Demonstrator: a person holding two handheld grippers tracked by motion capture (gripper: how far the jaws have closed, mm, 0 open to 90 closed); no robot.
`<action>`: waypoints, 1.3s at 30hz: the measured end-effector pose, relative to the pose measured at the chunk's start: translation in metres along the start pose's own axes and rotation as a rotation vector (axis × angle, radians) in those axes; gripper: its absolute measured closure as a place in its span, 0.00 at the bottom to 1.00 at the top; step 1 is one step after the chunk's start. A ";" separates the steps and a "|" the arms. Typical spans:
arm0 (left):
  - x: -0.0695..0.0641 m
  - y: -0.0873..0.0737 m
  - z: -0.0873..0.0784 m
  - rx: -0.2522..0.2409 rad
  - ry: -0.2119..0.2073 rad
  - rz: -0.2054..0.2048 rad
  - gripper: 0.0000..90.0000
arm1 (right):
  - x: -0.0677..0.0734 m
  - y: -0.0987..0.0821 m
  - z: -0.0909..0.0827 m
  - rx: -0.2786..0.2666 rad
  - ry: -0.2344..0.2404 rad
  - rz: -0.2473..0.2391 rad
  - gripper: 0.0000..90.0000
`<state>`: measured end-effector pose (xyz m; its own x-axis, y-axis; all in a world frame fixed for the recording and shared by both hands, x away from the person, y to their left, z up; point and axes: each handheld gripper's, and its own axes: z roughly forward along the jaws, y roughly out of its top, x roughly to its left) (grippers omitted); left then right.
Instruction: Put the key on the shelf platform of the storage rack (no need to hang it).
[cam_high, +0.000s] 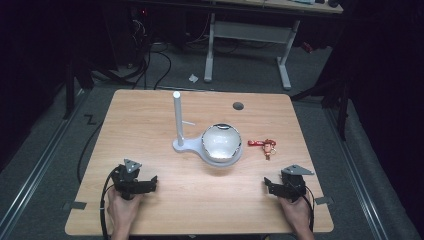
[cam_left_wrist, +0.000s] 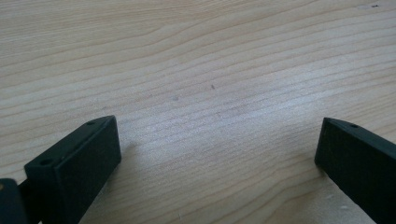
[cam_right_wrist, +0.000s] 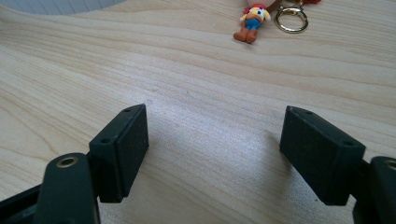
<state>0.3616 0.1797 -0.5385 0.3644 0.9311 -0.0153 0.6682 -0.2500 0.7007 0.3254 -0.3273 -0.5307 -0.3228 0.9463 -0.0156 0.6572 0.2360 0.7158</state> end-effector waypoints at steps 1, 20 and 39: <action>0.000 0.000 0.000 0.000 0.000 0.000 0.00 | 0.000 0.000 0.000 0.000 0.000 0.000 0.27; 0.000 0.000 0.000 0.000 -0.004 0.006 0.00 | 0.001 0.000 0.000 0.001 -0.008 0.009 0.27; 0.000 0.000 0.000 0.004 -0.006 0.006 0.00 | 0.003 0.013 -0.004 -0.013 0.011 0.018 0.38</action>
<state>0.3613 0.1800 -0.5382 0.3721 0.9281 -0.0151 0.6683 -0.2566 0.6982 0.3309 -0.3226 -0.5185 -0.3184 0.9479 0.0052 0.6544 0.2158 0.7247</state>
